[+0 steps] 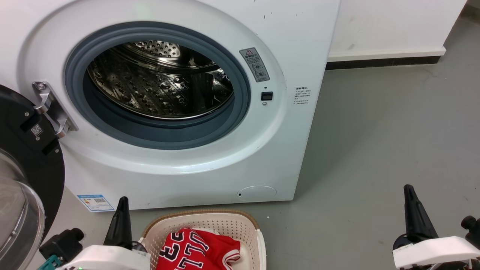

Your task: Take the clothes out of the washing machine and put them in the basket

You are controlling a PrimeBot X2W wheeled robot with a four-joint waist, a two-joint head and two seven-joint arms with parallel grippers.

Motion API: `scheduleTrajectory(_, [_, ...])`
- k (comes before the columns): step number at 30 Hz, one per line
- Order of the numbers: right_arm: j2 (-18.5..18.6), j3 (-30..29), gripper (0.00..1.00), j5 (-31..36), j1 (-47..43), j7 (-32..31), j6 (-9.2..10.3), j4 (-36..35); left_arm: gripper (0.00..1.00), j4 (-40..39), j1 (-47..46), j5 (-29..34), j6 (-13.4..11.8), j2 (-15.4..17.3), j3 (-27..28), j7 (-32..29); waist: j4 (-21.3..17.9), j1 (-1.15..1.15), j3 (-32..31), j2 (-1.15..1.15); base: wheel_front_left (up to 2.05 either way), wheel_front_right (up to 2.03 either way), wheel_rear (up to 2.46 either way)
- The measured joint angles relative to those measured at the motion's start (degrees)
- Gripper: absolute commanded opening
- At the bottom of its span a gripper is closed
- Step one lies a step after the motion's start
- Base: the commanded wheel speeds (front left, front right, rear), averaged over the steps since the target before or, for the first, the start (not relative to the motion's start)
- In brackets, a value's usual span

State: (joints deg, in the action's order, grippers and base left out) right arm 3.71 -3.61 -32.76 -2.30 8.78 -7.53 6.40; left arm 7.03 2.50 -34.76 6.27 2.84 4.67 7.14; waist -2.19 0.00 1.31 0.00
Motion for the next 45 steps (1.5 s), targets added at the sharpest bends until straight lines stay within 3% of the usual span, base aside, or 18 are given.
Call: scheduleTrajectory(45, [0.53,-0.18,0.0,-36.33,4.58,-7.9,0.02,4.5,0.0,4.14,-5.14,-33.88,0.63,0.01,1.12,-8.01,1.07,0.0,-0.55,0.0,0.0,0.0,0.0])
